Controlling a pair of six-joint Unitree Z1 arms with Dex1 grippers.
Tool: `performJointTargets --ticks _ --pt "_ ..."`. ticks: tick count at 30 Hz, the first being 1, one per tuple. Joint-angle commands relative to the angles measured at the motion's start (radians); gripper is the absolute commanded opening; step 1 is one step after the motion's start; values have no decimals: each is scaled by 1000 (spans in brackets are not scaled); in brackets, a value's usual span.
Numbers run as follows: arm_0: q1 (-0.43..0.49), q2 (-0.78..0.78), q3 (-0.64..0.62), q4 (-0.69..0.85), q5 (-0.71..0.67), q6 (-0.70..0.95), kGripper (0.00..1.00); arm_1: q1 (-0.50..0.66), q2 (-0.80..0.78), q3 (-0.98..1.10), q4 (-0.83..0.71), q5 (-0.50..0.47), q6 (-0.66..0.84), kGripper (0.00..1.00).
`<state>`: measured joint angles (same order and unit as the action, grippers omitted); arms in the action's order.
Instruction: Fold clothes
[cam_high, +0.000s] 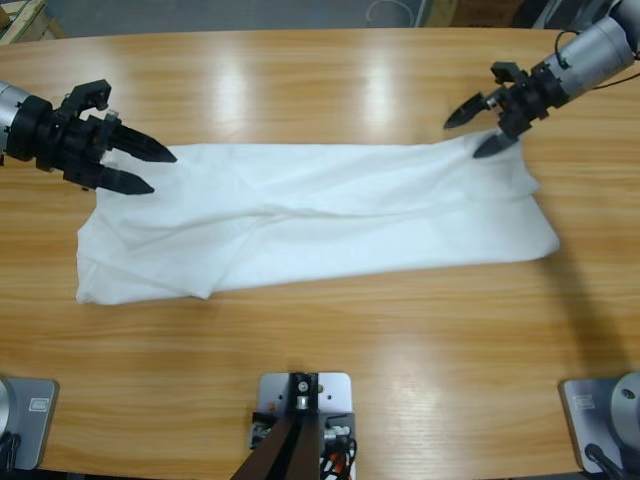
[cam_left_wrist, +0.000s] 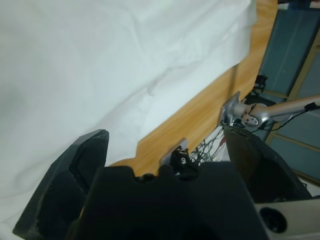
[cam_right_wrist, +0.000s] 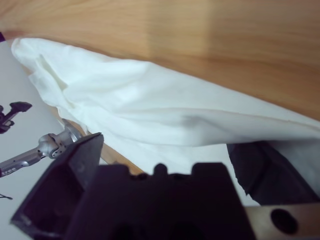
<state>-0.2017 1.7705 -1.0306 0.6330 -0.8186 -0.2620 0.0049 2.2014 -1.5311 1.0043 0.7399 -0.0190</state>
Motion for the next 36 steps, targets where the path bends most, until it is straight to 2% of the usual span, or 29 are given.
performJointTargets --ticks 1,4,9,17,20,26,31,36 --pt "19 44 1 13 16 3 899 9 67 36 -15 -40 -11 996" --pt "22 46 0 13 22 4 899 7 49 40 -16 -42 -14 996" --pt "37 53 -4 9 36 14 899 15 -72 28 31 -40 -7 996" --pt "41 112 -50 -34 98 43 899 98 -281 -42 144 -62 57 996" --pt "90 153 -54 -67 127 37 899 101 -343 -33 153 -67 72 996" --pt "180 265 -90 -74 184 31 899 90 -433 -11 202 -110 71 996" --pt "177 341 -129 -82 202 29 899 79 -481 -3 237 -122 69 996" --pt "177 346 -150 -86 200 27 895 79 -520 27 244 -142 62 996"
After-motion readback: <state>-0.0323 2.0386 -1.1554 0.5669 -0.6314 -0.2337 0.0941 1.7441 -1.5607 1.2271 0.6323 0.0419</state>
